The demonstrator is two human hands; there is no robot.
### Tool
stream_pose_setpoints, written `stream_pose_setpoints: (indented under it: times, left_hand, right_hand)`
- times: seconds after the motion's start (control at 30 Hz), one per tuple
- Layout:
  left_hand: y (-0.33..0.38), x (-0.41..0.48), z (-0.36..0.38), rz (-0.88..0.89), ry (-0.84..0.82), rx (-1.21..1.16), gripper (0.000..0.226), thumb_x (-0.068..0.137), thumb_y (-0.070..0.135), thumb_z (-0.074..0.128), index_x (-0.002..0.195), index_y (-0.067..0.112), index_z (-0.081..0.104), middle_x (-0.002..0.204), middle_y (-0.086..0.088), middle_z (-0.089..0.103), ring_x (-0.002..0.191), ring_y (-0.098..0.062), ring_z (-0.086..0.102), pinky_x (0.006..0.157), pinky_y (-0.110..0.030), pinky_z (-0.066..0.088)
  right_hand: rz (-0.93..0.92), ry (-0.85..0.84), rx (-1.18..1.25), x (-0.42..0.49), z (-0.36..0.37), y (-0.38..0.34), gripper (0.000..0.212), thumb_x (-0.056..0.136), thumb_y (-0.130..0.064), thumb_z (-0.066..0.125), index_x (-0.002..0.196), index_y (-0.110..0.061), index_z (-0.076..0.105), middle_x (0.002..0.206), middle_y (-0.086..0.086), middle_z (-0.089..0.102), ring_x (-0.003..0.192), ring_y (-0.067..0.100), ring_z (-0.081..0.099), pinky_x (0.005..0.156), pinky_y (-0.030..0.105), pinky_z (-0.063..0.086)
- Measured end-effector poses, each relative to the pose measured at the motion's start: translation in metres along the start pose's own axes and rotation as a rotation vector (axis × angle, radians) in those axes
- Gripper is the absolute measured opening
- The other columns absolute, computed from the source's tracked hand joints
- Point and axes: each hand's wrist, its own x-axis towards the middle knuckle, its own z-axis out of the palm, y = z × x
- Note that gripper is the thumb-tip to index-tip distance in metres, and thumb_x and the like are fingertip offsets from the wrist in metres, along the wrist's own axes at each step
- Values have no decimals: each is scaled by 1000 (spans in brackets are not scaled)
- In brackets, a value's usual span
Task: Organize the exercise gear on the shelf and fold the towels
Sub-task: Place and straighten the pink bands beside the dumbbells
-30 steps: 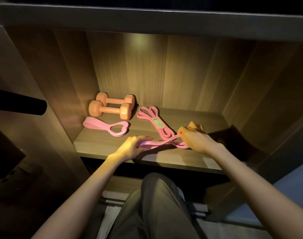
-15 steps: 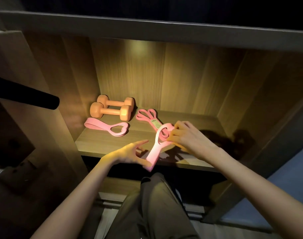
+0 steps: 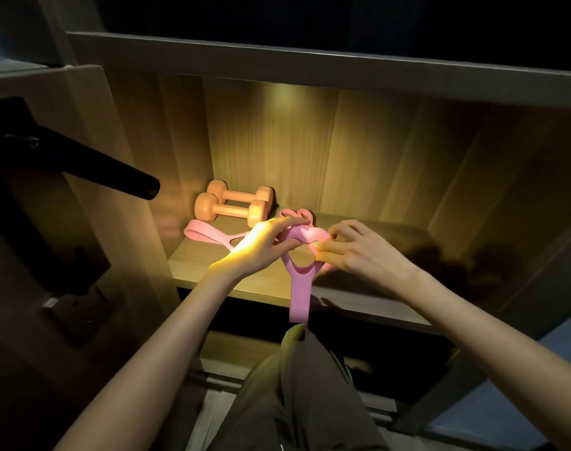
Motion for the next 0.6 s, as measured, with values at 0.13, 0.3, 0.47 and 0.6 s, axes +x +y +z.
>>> stream_pose_setpoints:
  times: [0.13, 0.3, 0.47, 0.6]
  left_hand:
    - [-2, -8, -9, -100, 79, -50, 31, 93, 20, 59, 123, 25, 58, 91, 2, 67, 72, 3, 64, 67, -10, 49]
    - [-9, -26, -25, -177, 240, -177, 27, 89, 19, 64, 116, 17, 60, 99, 1, 66, 77, 0, 68, 66, -18, 56]
    - [-16, -41, -46, -230, 262, -248, 35, 88, 13, 65, 122, 8, 58, 113, -4, 63, 100, -11, 64, 74, -26, 58]
    - [-31, -57, -54, -351, 272, -451, 45, 89, -5, 55, 133, -3, 44, 132, -18, 52, 120, -28, 54, 81, -24, 55]
  right_hand:
    - [181, 154, 252, 11, 3, -7, 44, 58, -3, 87, 98, -17, 76, 107, 1, 72, 106, 34, 63, 83, 41, 52]
    - [584, 458, 609, 35, 21, -34, 31, 73, 7, 73, 97, -13, 72, 104, 2, 68, 106, 24, 53, 82, 43, 53]
    - [880, 246, 1124, 62, 52, -68, 69, 76, -27, 77, 133, -20, 39, 139, 1, 40, 127, 17, 38, 103, 41, 43]
    - [903, 113, 1342, 83, 73, -91, 93, 71, -33, 82, 141, -8, 27, 136, 9, 47, 124, 22, 48, 102, 41, 46]
